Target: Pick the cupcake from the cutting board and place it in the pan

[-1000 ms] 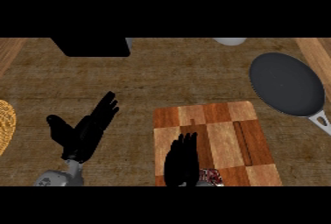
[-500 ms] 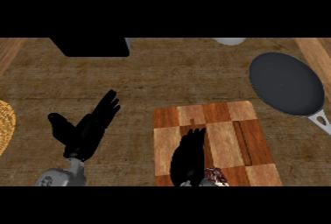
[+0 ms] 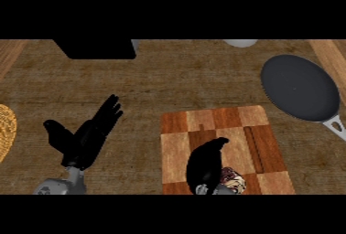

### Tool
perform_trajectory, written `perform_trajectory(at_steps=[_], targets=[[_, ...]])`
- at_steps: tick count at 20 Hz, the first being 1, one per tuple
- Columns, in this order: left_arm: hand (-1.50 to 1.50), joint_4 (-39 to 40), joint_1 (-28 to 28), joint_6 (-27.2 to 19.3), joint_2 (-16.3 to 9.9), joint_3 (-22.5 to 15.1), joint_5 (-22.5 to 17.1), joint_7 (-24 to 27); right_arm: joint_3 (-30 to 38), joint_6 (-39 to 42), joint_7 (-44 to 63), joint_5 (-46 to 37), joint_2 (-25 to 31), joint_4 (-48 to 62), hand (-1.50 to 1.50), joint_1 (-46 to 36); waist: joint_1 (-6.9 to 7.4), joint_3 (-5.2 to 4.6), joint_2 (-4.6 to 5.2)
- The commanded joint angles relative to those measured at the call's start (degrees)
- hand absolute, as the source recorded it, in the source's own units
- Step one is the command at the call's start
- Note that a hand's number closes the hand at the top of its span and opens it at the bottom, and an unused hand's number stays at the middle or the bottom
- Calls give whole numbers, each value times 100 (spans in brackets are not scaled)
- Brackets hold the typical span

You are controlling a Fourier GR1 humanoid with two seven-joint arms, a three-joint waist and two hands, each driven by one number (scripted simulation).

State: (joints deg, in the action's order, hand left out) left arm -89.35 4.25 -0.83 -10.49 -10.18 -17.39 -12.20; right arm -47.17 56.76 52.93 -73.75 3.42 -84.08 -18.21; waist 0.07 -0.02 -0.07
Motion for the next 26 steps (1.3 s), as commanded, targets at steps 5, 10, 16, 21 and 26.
perform_trajectory(at_steps=[5, 10, 16, 21, 26], targets=[[0, -65, -75, 122, 79, 64, 88, -53, -415, -679, -858, -346, 589, 331, 150, -545, 40, 4, 10], [0, 13, -184, 275, 144, 158, 144, 121, -647, -781, -1009, -623, 829, 89, 150, -276, 9, 2, 5], [0, 74, -17, 32, 206, 249, 107, 10, 1893, -2356, -51, 219, -309, -151, 150, -70, -199, 45, 41], [0, 83, -32, 131, 207, 119, 182, 61, 2749, -3954, 517, 139, -332, -240, 150, -741, 44, 20, 46], [0, 187, -38, 273, 167, 124, 140, 78, 2658, -5301, 802, -467, -338, -515, 150, -1111, 49, 7, 19]])
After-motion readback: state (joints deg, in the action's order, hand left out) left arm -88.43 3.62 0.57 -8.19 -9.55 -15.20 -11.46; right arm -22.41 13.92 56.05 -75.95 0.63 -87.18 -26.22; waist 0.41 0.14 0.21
